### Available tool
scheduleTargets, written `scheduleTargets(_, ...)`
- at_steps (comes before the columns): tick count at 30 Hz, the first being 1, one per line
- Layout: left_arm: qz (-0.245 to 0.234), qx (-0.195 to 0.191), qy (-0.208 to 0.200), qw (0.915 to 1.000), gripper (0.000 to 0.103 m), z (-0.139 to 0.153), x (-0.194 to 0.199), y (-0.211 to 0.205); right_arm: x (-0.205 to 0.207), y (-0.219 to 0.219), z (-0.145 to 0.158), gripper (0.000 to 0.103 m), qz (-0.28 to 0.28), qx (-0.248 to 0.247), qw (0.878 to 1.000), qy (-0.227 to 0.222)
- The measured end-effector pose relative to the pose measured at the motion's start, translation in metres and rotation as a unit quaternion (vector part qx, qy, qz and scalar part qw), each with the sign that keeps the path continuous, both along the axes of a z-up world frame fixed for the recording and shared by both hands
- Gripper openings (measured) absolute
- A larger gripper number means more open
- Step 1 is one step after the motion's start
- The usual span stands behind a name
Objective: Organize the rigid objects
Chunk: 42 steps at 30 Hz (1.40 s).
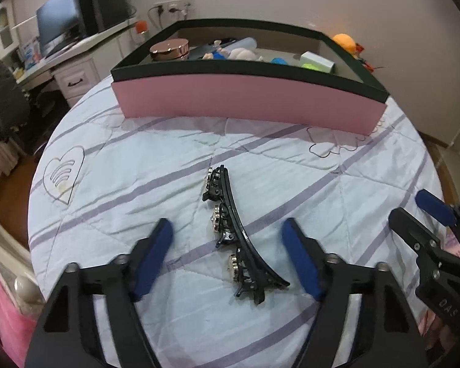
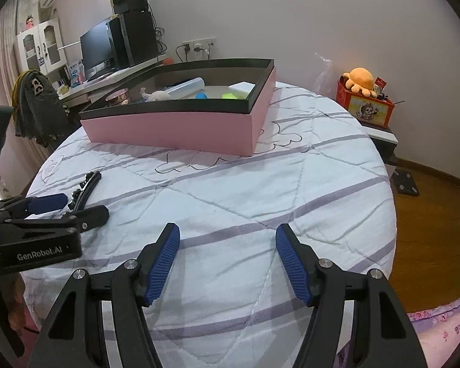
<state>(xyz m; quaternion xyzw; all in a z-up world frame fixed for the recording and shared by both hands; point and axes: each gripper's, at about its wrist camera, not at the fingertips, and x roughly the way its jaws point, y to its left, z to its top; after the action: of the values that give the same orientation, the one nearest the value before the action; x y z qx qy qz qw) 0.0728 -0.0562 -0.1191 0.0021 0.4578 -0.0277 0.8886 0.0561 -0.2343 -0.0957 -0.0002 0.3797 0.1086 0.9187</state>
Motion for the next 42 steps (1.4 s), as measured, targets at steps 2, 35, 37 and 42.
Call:
scheduleTargets(2, -0.009, -0.004, 0.000, 0.9999, 0.058, 0.001, -0.002, 0.006, 0.000, 0.001, 0.001, 0.067, 0.002, 0.001, 1.000, 0.000)
scheduleTargets(35, -0.107, -0.030, -0.047, 0.9927, 0.019, 0.038, -0.012, 0.019, 0.013, 0.023, 0.035, 0.067, 0.032, -0.003, 0.999, -0.022)
scheduleTargets(37, -0.113, -0.034, -0.057, 0.9914, 0.019, 0.051, -0.006, 0.018, 0.017, 0.023, 0.041, 0.067, 0.034, -0.002, 0.999, -0.025)
scheduleTargets(42, -0.119, -0.019, -0.087, 0.9889, 0.019, 0.080, 0.022, 0.008, 0.034, 0.022, 0.057, 0.067, 0.025, -0.011, 0.999, -0.043)
